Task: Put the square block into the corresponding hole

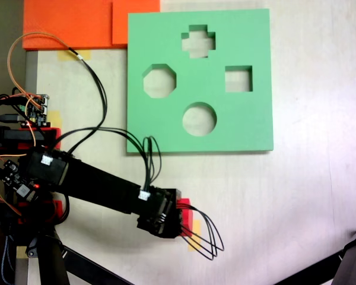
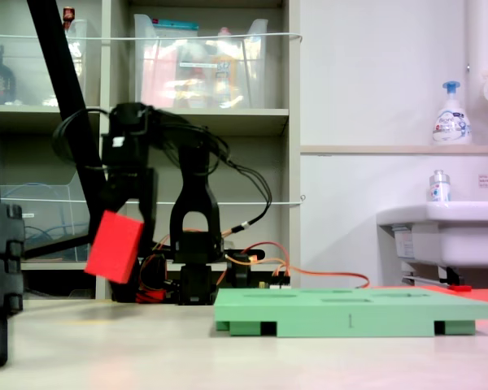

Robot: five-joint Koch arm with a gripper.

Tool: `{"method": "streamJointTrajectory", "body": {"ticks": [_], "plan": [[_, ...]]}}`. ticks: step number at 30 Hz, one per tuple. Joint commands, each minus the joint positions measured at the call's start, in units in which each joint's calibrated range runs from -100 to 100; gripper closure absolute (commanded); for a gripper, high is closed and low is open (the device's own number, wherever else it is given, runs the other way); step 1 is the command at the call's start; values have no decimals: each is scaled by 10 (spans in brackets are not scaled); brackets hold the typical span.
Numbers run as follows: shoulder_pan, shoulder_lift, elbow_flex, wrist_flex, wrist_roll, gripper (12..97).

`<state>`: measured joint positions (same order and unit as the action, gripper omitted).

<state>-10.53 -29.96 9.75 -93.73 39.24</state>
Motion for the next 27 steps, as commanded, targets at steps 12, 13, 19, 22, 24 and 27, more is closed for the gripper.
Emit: {"method": "streamJointTrajectory", "body": {"ticks": [12,13,19,22,24,27], "plan": [[159,45,231,-58,167,768],[168,68,257,-58,175,767],[214,238,427,-59,208,754],[232,319,503,-58,220,744],[240,362,545,-58,226,744],[250,410,584,-53,233,744]]}}
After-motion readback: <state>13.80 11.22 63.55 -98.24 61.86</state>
